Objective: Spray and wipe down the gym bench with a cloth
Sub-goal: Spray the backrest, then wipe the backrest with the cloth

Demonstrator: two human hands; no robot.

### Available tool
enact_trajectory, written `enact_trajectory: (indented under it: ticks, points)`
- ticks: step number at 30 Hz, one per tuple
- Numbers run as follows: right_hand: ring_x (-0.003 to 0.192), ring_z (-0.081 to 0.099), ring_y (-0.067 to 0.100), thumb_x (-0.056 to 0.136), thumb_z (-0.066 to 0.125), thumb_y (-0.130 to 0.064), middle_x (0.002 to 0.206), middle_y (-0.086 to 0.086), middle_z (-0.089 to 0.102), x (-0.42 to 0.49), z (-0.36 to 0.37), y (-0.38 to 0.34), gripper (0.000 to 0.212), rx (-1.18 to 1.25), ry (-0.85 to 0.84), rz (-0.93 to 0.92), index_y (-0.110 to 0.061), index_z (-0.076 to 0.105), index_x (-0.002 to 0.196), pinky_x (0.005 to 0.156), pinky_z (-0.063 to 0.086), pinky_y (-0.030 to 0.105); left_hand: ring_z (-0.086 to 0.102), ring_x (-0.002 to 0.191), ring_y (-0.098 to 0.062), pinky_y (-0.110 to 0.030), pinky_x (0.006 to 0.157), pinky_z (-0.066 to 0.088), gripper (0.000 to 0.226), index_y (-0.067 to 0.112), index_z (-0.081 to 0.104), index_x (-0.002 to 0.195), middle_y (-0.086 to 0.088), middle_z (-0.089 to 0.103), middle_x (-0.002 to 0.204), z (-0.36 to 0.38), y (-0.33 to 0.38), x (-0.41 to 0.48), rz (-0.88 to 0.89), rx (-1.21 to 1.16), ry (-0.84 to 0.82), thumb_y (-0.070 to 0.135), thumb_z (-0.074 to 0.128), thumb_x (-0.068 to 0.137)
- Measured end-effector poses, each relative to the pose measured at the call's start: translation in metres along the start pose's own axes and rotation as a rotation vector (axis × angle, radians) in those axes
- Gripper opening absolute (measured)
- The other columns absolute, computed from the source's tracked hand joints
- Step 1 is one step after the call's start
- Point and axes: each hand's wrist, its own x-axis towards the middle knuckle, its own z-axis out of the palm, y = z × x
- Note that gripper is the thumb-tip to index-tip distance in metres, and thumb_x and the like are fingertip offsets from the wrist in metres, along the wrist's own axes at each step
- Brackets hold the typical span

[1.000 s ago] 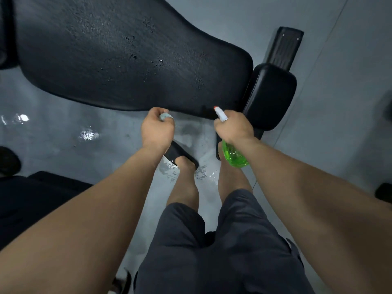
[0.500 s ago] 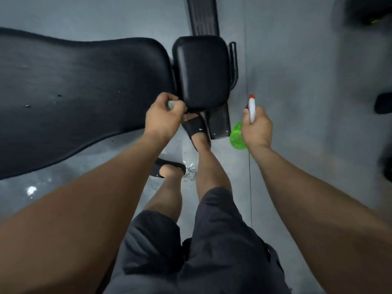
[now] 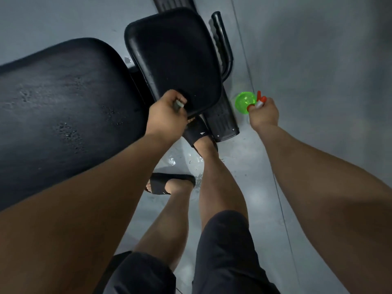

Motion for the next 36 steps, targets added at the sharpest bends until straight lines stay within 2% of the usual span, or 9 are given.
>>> enact_trajectory:
  ticks: [4, 8, 11, 14, 18, 22, 26, 31, 36]
  points:
    - [0.115, 0.061, 0.037, 0.098, 0.057, -0.031, 0.122, 0.019, 0.067, 0.024, 0.015, 0.002, 0.035, -0.137, -0.040, 0.014, -0.004, 0.064, 0.119, 0.093, 0.046, 0.034, 0.061, 0.075, 0.000, -0.009, 0.058, 0.048, 0.021, 0.019, 0.061, 0.113, 0.006, 0.062, 0.096, 0.003, -0.012, 0.014, 0.099, 0.063, 0.011, 0.006, 0.052, 0.100]
    - [0.119, 0.061, 0.038, 0.103, 0.048, -0.034, 0.125, 0.019, 0.066, 0.025, 0.025, 0.000, 0.040, -0.131, -0.062, 0.077, -0.004, 0.064, 0.124, 0.097, 0.045, 0.035, 0.060, 0.091, 0.003, -0.009, 0.073, 0.047, 0.023, 0.020, 0.060, 0.118, 0.006, 0.064, 0.103, -0.001, -0.018, 0.015, 0.123, 0.052, 0.000, 0.009, 0.051, 0.101]
    - [0.126, 0.056, 0.037, 0.105, 0.047, -0.037, 0.133, 0.021, 0.062, 0.003, 0.019, -0.007, 0.045, -0.156, -0.091, 0.127, -0.001, 0.060, 0.129, 0.100, 0.042, 0.033, 0.056, 0.077, 0.004, -0.006, 0.061, 0.041, 0.018, 0.022, 0.059, 0.116, 0.015, 0.059, 0.091, -0.009, -0.015, 0.012, 0.108, 0.032, 0.004, 0.013, 0.052, 0.102]
    - [0.123, 0.058, 0.036, 0.103, 0.049, -0.030, 0.130, 0.020, 0.064, -0.032, 0.005, -0.025, 0.039, -0.120, -0.048, 0.157, -0.001, 0.062, 0.124, 0.095, 0.043, 0.032, 0.058, 0.071, 0.000, -0.012, 0.057, 0.046, 0.009, 0.025, 0.058, 0.110, 0.011, 0.062, 0.090, -0.020, -0.005, 0.003, 0.057, -0.043, 0.002, 0.022, 0.056, 0.102]
    - [0.101, 0.064, 0.032, 0.097, 0.049, -0.014, 0.107, 0.015, 0.071, -0.107, -0.008, -0.080, 0.023, 0.065, -0.014, -0.071, -0.006, 0.069, 0.104, 0.089, 0.046, 0.032, 0.064, 0.065, -0.011, -0.030, 0.062, 0.059, 0.027, 0.020, 0.049, 0.119, -0.002, 0.066, 0.094, -0.049, 0.013, -0.021, -0.093, -0.233, -0.021, 0.032, 0.062, 0.099]
    - [0.079, 0.065, 0.019, 0.084, 0.049, -0.021, 0.086, -0.005, 0.069, -0.185, -0.010, -0.140, 0.024, 0.198, -0.306, -0.287, -0.040, 0.065, 0.085, 0.081, 0.056, 0.041, 0.058, 0.054, -0.011, -0.030, 0.057, 0.052, 0.024, 0.016, 0.046, 0.114, -0.005, 0.063, 0.079, -0.097, 0.019, -0.051, -0.231, -0.494, 0.014, 0.031, 0.056, 0.098]
    - [0.069, 0.060, 0.009, 0.092, 0.052, -0.006, 0.084, 0.006, 0.064, -0.261, -0.003, -0.203, 0.023, 0.174, -0.578, -0.465, -0.021, 0.066, 0.099, 0.074, 0.052, 0.034, 0.053, 0.056, -0.020, -0.033, 0.058, 0.044, 0.031, 0.012, 0.055, 0.106, -0.008, 0.063, 0.078, -0.157, 0.003, -0.080, -0.332, -0.846, 0.046, 0.035, 0.045, 0.088]
    - [0.075, 0.065, 0.002, 0.098, 0.060, -0.021, 0.092, 0.011, 0.069, -0.328, 0.019, -0.249, 0.013, 0.016, -0.789, -0.620, -0.015, 0.065, 0.108, 0.071, 0.055, 0.023, 0.054, 0.065, -0.019, -0.032, 0.059, 0.045, 0.030, 0.007, 0.064, 0.095, -0.010, 0.065, 0.079, -0.216, -0.034, -0.118, -0.290, -1.061, 0.093, 0.018, 0.035, 0.094]
    - [0.072, 0.065, 0.009, 0.097, 0.065, -0.016, 0.082, 0.002, 0.066, -0.386, 0.060, -0.263, 0.006, -0.074, -0.849, -0.781, -0.012, 0.062, 0.099, 0.072, 0.056, 0.028, 0.072, 0.091, -0.022, -0.033, 0.081, 0.059, 0.031, 0.016, 0.059, 0.125, -0.009, 0.071, 0.113, -0.250, -0.096, -0.156, -0.178, -1.087, 0.254, 0.015, 0.051, 0.095]
